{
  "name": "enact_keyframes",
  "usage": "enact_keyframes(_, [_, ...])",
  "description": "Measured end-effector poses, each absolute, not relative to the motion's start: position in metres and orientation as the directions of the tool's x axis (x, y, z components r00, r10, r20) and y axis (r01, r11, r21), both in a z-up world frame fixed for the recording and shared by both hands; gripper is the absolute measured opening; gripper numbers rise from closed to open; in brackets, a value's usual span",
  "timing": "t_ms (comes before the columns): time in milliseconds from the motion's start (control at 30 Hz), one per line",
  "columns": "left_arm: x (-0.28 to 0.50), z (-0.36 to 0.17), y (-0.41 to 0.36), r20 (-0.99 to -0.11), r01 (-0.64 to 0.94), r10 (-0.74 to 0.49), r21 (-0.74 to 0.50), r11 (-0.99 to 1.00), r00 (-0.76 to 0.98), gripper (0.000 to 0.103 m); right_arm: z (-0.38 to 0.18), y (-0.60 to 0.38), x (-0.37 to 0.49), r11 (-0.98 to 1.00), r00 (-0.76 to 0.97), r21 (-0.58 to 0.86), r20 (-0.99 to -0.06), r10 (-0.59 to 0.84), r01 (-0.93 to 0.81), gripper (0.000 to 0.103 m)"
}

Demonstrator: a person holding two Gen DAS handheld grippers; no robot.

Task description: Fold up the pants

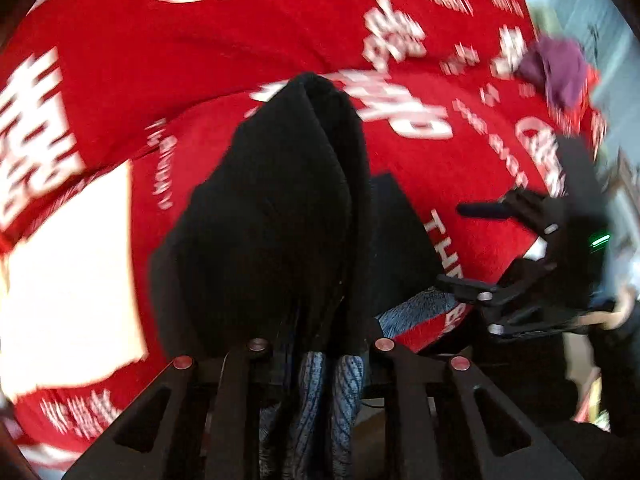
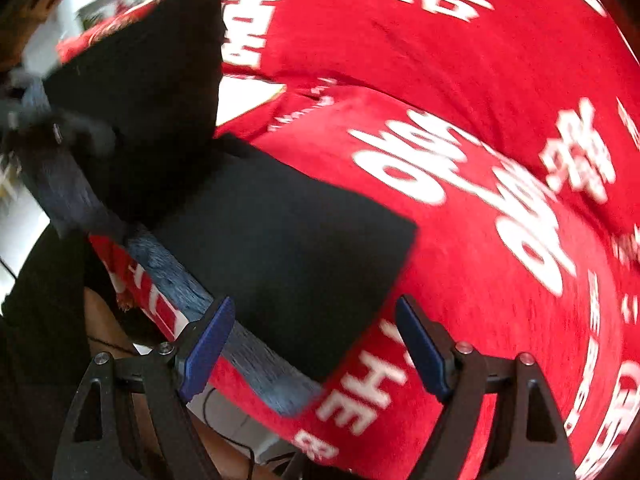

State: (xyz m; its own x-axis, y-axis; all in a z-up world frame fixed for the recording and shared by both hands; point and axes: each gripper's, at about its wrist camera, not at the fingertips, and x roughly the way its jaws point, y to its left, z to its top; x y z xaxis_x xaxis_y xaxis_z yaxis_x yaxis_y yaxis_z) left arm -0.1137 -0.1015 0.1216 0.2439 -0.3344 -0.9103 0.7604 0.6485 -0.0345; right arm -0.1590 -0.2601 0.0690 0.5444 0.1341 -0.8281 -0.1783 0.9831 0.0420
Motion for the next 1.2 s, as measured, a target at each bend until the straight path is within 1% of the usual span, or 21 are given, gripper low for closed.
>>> enact_keyframes(100, [-0.101, 0.067, -0.14, -0.949, 0.752, -0.264, -0.048, 0.657, 0.17, 0.02, 0.06, -0.285, -0.168, 0.991, 0.547, 0.095, -0.827, 0.13, -0.092, 0.085])
enact_keyframes(133, [-0.098, 0.054, -0.142, -0.954, 0.742, -0.259, -0.063, 0.668, 0.152, 0.02, 0.057, -0.288, -0.173, 0.992, 0.547, 0.1, -0.828, 0.125, -0.075, 0.085])
enact_keyframes(200, [-0.097, 0.048, -0.146, -0.937, 0.74, -0.313, -0.1, 0.666, 0.155, 0.029, 0.054, -0.297, -0.182, 0.993, 0.553, 0.116, -0.825, 0.116, -0.036, 0.085])
enact_keyframes(233, [-0.1, 0.049, -0.152, -0.928, 0.743, -0.342, -0.126, 0.658, 0.146, 0.052, 0.053, -0.302, -0.186, 0.992, 0.558, 0.126, -0.822, 0.116, -0.02, 0.085])
enact_keyframes(267, [-0.103, 0.051, -0.152, -0.92, 0.747, -0.376, -0.174, 0.642, 0.109, 0.081, 0.053, -0.305, -0.19, 0.99, 0.563, 0.139, -0.818, 0.119, -0.007, 0.085])
enact_keyframes(300, [-0.105, 0.055, -0.152, -0.91, 0.753, -0.411, -0.231, 0.617, 0.058, 0.089, 0.053, -0.308, -0.194, 0.989, 0.567, 0.15, -0.815, 0.12, 0.006, 0.085])
enact_keyframes(433, [-0.121, 0.086, -0.13, -0.863, 0.759, -0.501, -0.283, 0.586, 0.065, 0.09, 0.054, -0.317, -0.201, 0.977, 0.584, 0.214, -0.796, 0.161, 0.023, 0.085])
enact_keyframes(500, [-0.122, 0.099, -0.115, -0.841, 0.757, -0.533, -0.288, 0.586, 0.092, 0.09, 0.057, -0.321, -0.201, 0.951, 0.61, 0.307, -0.758, 0.23, 0.022, 0.085])
enact_keyframes(567, [-0.116, 0.101, -0.098, -0.846, 0.738, -0.512, -0.248, 0.628, 0.152, 0.09, 0.052, -0.323, -0.195, 0.884, 0.634, 0.468, -0.684, 0.362, -0.001, 0.085])
enact_keyframes(600, [-0.11, 0.096, -0.093, -0.857, 0.725, -0.486, -0.224, 0.652, 0.172, 0.09, 0.049, -0.32, -0.19, 0.861, 0.632, 0.508, -0.665, 0.398, -0.008, 0.085])
enact_keyframes(667, [-0.099, 0.077, -0.082, -0.889, 0.682, -0.414, -0.18, 0.709, 0.196, 0.09, 0.041, -0.311, -0.178, 0.846, 0.622, 0.533, -0.658, 0.425, -0.014, 0.085])
enact_keyframes(733, [-0.092, 0.06, -0.072, -0.904, 0.639, -0.374, -0.166, 0.751, 0.205, 0.09, 0.033, -0.3, -0.163, 0.841, 0.609, 0.541, -0.664, 0.434, -0.01, 0.085])
enact_keyframes(833, [-0.09, 0.048, -0.066, -0.895, 0.619, -0.386, -0.175, 0.766, 0.225, 0.09, 0.028, -0.282, -0.141, 0.831, 0.622, 0.555, -0.636, 0.457, -0.044, 0.085])
enact_keyframes(867, [-0.091, 0.047, -0.067, -0.891, 0.624, -0.388, -0.167, 0.764, 0.236, 0.09, 0.028, -0.276, -0.135, 0.825, 0.615, 0.56, -0.626, 0.479, -0.073, 0.082])
enact_keyframes(900, [-0.092, 0.047, -0.069, -0.892, 0.629, -0.378, -0.148, 0.763, 0.249, 0.09, 0.028, -0.268, -0.129, 0.824, 0.603, 0.557, -0.625, 0.497, -0.103, 0.073])
enact_keyframes(933, [-0.092, 0.047, -0.07, -0.894, 0.631, -0.368, -0.133, 0.765, 0.258, 0.09, 0.031, -0.258, -0.124, 0.839, 0.588, 0.53, -0.642, 0.492, -0.124, 0.04])
enact_keyframes(967, [-0.092, 0.049, -0.071, -0.895, 0.631, -0.365, -0.132, 0.764, 0.254, 0.09, 0.036, -0.249, -0.119, 0.873, 0.58, 0.47, -0.678, 0.451, -0.129, 0.017])
enact_keyframes(1000, [-0.09, 0.052, -0.071, -0.893, 0.629, -0.378, -0.152, 0.763, 0.243, 0.09, 0.045, -0.247, -0.12, 0.87, 0.583, 0.472, -0.669, 0.461, -0.145, 0.016])
enact_keyframes(1067, [-0.09, 0.07, -0.064, -0.858, 0.62, -0.452, -0.221, 0.753, 0.244, 0.09, 0.066, -0.25, -0.126, 0.863, 0.616, 0.478, -0.634, 0.467, -0.163, 0.012])
enact_keyframes(1100, [-0.09, 0.077, -0.062, -0.844, 0.623, -0.476, -0.237, 0.745, 0.249, 0.09, 0.078, -0.252, -0.132, 0.869, 0.635, 0.465, -0.622, 0.457, -0.169, 0.012])
enact_keyframes(1200, [-0.089, 0.077, -0.07, -0.839, 0.636, -0.48, -0.229, 0.737, 0.255, 0.09, 0.085, -0.268, -0.144, 0.864, 0.66, 0.484, -0.605, 0.445, -0.139, 0.01])
